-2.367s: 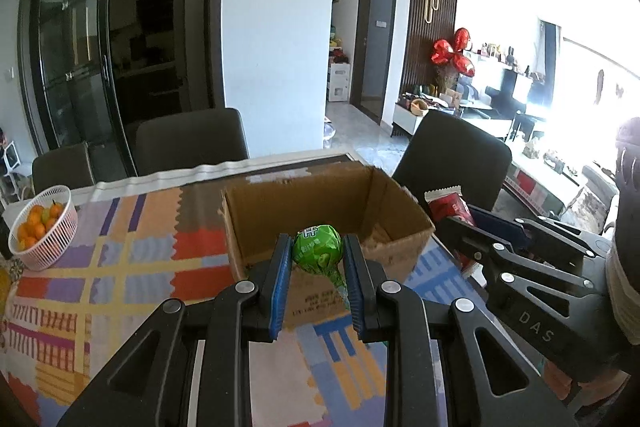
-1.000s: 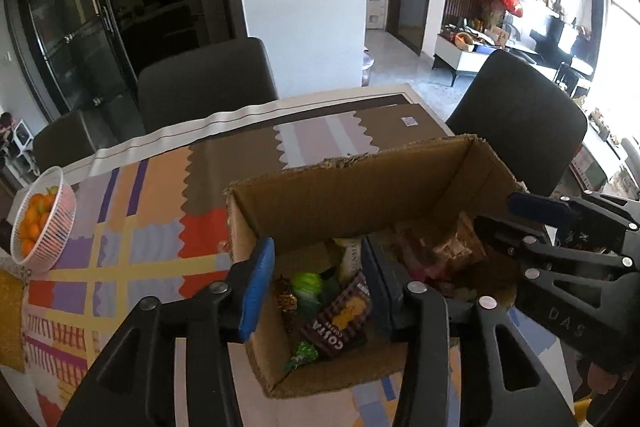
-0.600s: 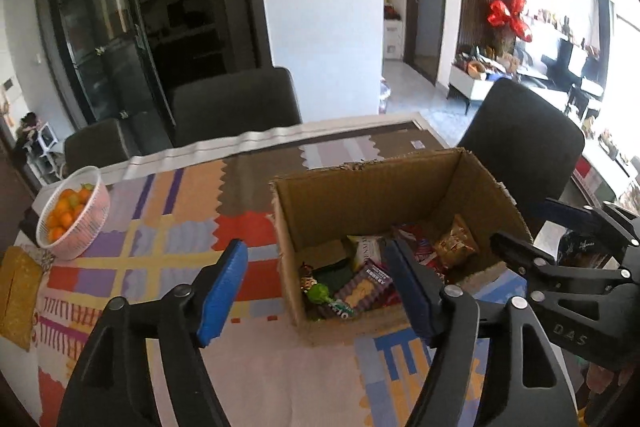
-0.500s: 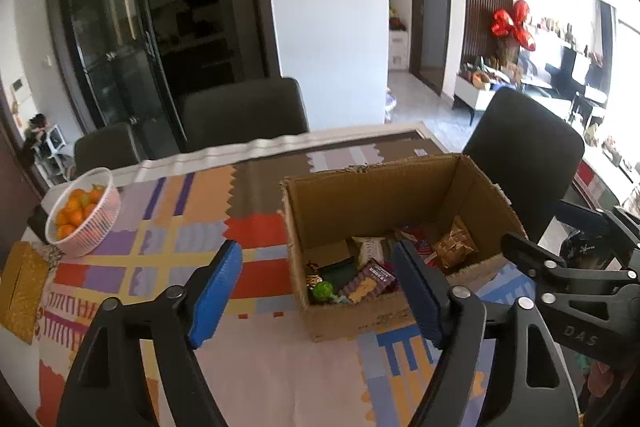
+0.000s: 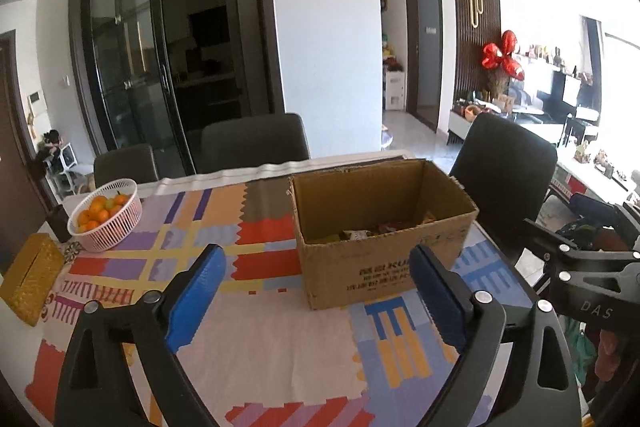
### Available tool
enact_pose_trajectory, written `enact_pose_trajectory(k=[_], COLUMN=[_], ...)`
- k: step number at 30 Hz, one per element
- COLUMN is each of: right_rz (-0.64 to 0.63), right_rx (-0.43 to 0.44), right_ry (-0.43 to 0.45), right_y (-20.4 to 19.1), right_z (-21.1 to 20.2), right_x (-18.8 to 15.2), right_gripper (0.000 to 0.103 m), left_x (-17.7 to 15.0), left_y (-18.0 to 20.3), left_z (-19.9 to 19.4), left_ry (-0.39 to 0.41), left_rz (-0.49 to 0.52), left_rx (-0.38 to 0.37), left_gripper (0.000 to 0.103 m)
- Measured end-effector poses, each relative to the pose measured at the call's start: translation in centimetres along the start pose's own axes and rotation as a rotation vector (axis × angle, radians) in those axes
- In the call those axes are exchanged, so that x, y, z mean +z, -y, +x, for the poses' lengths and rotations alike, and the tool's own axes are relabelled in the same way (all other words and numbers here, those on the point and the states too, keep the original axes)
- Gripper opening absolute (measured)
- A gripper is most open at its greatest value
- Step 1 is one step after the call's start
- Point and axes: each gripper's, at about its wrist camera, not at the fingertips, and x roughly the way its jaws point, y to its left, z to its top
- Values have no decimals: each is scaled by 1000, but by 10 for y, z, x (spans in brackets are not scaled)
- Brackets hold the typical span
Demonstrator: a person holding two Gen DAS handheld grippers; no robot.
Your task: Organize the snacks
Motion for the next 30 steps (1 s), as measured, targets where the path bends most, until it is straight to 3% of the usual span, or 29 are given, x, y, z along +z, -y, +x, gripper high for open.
enact_pose_trajectory(k=[9,19,30], right_rz=[7,-30,-61], right_rx=[-4,-37,-23], right_ry=[70,137,127], right_y=[0,-8,-14], right_z=[-50,-95,-106], right_x=[-26,-50,-65], right_gripper=[92,92,92], left_x=[-20,-41,-57], left_y=[3,2,3], left_z=[-43,-76,-99], left_ry=[71,104,122], left_rz=[2,-6,-11], left_rx=[11,-11,-16], left_gripper=[103,103,103])
